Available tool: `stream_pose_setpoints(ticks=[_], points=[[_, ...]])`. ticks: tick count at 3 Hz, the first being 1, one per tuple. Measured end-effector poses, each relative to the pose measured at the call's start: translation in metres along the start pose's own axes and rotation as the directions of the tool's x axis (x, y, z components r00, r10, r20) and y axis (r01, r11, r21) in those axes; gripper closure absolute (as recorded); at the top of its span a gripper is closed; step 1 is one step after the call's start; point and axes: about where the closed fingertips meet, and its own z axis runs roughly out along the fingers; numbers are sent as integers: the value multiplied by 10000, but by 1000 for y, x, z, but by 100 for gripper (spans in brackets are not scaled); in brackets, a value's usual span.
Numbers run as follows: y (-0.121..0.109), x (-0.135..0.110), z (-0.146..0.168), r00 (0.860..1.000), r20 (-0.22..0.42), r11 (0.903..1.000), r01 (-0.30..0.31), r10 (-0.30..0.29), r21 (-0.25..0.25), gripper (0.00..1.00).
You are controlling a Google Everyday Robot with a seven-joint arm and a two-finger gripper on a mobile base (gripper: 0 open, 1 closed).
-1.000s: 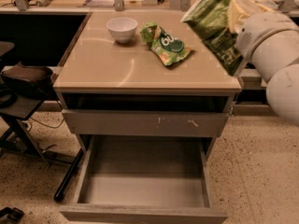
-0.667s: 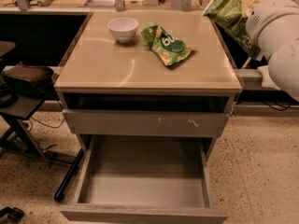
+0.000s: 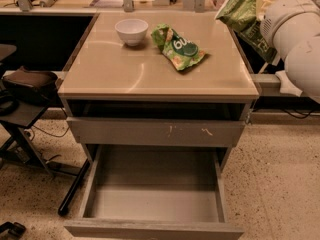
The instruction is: Pick green jalapeno chip bag from middle drawer and place on counter
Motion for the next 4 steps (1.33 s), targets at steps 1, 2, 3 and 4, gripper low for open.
stream_pose_setpoints(ticks=[1, 2, 3, 4], points=[[11, 19, 30, 9804, -162, 9788, 1951, -1964, -622, 100], [29, 41, 69, 9539, -260, 9498, 2949, -2990, -1045, 100], [53, 62, 111, 9338, -415, 9266, 3463, -3555, -1467, 100], [54, 62, 112, 9331, -411, 9259, 3479, -3572, -1475, 100]])
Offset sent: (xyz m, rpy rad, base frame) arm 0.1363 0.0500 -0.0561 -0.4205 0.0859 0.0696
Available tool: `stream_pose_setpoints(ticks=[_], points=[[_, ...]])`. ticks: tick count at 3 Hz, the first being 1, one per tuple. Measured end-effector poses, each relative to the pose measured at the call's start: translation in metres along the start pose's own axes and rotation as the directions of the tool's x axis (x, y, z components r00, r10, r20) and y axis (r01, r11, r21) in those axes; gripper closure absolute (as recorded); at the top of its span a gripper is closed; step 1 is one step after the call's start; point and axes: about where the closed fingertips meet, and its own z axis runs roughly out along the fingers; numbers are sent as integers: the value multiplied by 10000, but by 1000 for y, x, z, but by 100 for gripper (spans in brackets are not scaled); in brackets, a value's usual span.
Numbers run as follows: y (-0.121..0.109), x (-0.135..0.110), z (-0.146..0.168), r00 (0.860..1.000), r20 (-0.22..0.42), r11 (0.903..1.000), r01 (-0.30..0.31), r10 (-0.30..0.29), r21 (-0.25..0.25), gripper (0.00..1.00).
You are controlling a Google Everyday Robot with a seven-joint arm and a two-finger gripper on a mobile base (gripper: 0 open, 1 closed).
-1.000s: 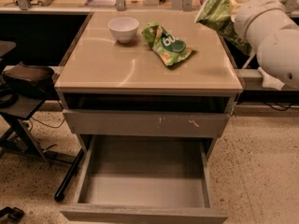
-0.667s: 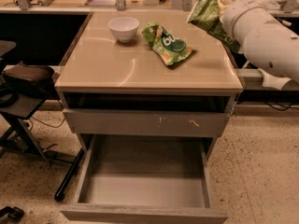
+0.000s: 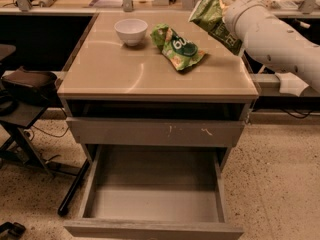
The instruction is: Pick green jalapeno chip bag from middle drawer and place on counter
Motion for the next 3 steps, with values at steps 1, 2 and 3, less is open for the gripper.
stream_pose_setpoints(ticks=[1, 2, 3], points=[[5, 3, -1, 9999, -158, 10000, 58, -59, -67, 100], [33, 29, -7, 9938, -1107, 9975, -108, 29, -704, 100], [60, 78, -15, 9669, -2506, 9895, -796, 472, -1208, 100]])
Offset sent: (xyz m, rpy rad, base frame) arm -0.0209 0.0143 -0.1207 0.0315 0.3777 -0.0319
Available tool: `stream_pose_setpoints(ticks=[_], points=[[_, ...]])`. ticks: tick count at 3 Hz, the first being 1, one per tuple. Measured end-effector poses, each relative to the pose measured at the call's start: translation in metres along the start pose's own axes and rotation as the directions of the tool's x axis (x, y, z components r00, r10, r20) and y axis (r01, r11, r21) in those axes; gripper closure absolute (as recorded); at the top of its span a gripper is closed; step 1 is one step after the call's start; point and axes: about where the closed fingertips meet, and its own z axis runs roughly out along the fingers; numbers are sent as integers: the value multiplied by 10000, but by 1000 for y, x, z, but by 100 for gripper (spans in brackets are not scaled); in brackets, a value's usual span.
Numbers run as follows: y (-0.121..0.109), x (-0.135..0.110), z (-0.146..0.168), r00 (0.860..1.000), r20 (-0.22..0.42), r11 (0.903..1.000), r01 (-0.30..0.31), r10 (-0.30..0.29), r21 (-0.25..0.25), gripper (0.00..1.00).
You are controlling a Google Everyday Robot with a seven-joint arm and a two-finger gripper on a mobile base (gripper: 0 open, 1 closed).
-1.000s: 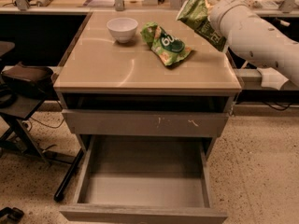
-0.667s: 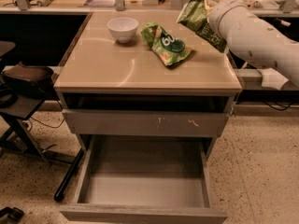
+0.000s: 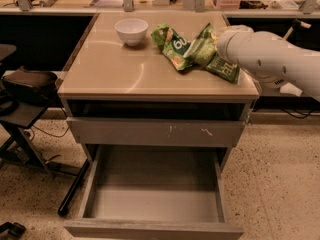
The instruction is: Pick green jalapeno chip bag from middle drawer and place on counter
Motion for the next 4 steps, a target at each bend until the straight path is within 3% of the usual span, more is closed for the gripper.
stream_pose_setpoints(ticks=[1, 2, 4], points=[[-15, 7, -2, 9998, -196, 9997, 4, 1, 251, 100], [-14, 6, -2, 9998, -179, 9997, 6, -1, 235, 82], [-14, 6, -2, 9998, -178, 9997, 6, -1, 235, 36]])
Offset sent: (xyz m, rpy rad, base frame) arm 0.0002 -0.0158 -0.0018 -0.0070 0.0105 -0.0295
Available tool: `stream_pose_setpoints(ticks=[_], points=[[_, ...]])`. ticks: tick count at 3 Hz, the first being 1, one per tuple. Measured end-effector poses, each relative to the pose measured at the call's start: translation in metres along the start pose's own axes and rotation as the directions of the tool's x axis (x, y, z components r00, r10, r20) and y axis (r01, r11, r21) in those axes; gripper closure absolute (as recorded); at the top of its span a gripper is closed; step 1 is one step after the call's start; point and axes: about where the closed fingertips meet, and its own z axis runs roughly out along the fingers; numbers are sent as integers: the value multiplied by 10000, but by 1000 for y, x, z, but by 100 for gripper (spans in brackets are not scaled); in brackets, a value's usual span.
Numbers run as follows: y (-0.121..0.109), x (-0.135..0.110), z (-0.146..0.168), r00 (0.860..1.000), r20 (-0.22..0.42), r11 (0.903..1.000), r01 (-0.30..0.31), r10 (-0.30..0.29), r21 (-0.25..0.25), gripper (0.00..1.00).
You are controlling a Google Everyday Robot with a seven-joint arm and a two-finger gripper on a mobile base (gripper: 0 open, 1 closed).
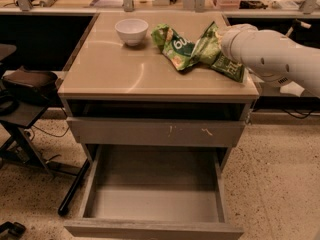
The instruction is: Pick green jalapeno chip bag from middle drawer and place on counter
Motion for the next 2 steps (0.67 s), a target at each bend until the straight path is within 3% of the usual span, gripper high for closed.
stream_pose_setpoints(ticks=[1, 2], points=[[0, 0, 0, 10000, 0, 10000, 0, 0, 0, 12], [0, 0, 0, 10000, 0, 10000, 0, 0, 0, 0]])
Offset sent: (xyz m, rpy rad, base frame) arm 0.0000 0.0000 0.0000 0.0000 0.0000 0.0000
